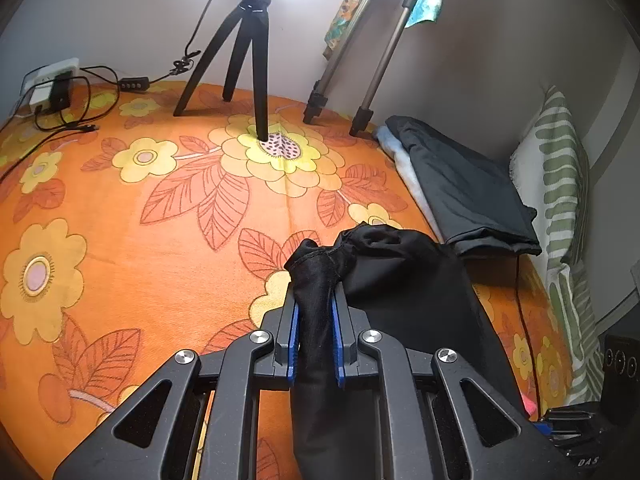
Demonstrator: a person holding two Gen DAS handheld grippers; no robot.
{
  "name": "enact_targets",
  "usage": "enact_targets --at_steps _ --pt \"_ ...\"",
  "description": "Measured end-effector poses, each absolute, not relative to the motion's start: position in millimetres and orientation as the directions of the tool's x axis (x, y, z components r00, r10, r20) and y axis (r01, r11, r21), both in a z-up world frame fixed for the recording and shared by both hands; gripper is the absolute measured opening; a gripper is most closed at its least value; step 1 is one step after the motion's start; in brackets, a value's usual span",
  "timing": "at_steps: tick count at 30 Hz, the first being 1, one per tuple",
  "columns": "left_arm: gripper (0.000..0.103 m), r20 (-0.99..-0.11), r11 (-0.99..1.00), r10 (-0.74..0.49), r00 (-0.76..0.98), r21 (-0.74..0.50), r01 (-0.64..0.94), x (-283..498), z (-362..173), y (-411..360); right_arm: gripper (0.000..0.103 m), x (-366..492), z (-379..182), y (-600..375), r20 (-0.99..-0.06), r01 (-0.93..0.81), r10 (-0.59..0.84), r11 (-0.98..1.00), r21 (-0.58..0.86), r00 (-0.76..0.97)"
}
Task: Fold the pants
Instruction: 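Lift the folded trousers with both grippers and carry them onto the dark garment stack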
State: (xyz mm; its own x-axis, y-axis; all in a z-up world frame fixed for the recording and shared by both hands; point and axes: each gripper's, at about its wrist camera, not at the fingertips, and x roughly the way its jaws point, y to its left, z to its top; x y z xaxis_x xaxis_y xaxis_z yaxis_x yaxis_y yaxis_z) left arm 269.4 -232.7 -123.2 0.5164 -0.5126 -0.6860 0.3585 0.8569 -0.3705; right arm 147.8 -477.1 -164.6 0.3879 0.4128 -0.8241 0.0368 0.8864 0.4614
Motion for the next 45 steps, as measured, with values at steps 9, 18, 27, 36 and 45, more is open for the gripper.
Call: enact_targets --at_steps 9,18,27,36,45 --pt "0.012 -0.657 0.842 -0.538 0.528 -0.386 0.378 263 -101 -226 0.020 133 -135 -463 -0.816 -0.028 0.348 0.925 0.379 0.461" --pt "0.012 -0.586 0.805 -0.589 0.556 -0.374 0.459 265 -52 -249 0.019 120 -95 -473 -0.774 -0.048 0.282 0.949 0.310 0.568" --pt "0.012 -0.527 0.758 -0.649 0.549 -0.381 0.530 292 -10 -297 0.019 116 -41 -506 -0.713 -0.032 0.199 0.970 0.241 0.672" --pt "0.011 -0.466 0.715 -0.692 0.552 -0.338 0.612 330 20 -379 0.019 142 -14 -565 -0.672 0.044 0.103 0.979 0.198 0.733" --pt "0.012 -0.470 0.710 -0.693 0.547 -0.313 0.631 383 1 -463 0.019 200 -22 -633 -0.661 0.133 0.012 0.977 0.168 0.750"
